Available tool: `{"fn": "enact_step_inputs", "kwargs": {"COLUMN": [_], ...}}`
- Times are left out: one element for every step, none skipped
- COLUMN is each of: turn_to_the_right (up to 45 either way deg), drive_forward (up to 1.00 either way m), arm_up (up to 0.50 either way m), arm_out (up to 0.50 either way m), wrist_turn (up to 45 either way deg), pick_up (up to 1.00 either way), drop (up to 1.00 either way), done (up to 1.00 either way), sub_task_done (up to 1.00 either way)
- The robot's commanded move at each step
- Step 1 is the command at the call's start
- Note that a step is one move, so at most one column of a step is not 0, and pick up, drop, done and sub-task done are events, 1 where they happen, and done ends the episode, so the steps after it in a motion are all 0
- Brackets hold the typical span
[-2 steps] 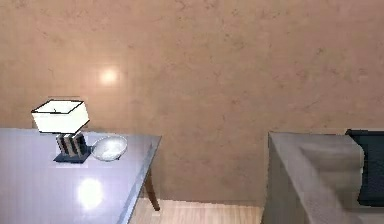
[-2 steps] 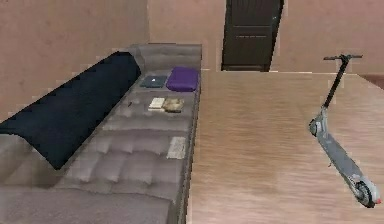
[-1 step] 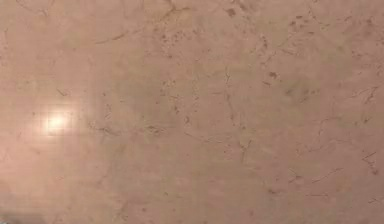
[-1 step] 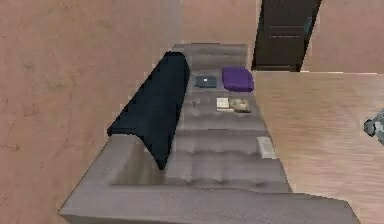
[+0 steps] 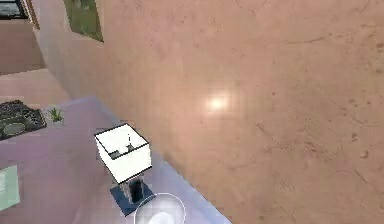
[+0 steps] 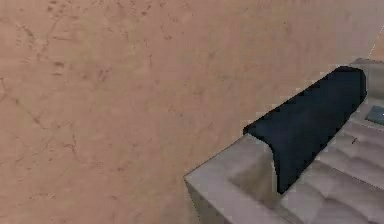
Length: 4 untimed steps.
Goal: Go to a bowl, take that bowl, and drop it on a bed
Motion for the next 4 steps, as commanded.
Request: {"fn": "enact_step_inputs", "kwargs": {"turn_to_the_right": [-45.0, -45.0, -9.0, 0.0], "drive_forward": [0.0, 0.0, 0.0, 0.0], "arm_up": [0.0, 0.0, 0.0, 0.5], "arm_out": [0.0, 0.0, 0.0, 0.0], "wrist_turn": [0.0, 0.0, 0.0, 0.0], "pick_up": [0.0, 0.0, 0.0, 0.0], "drop": [0.0, 0.0, 0.0, 0.0], "done": [0.0, 0.0, 0.0, 0.0], "sub_task_done": [0.0, 0.0, 0.0, 0.0]}}
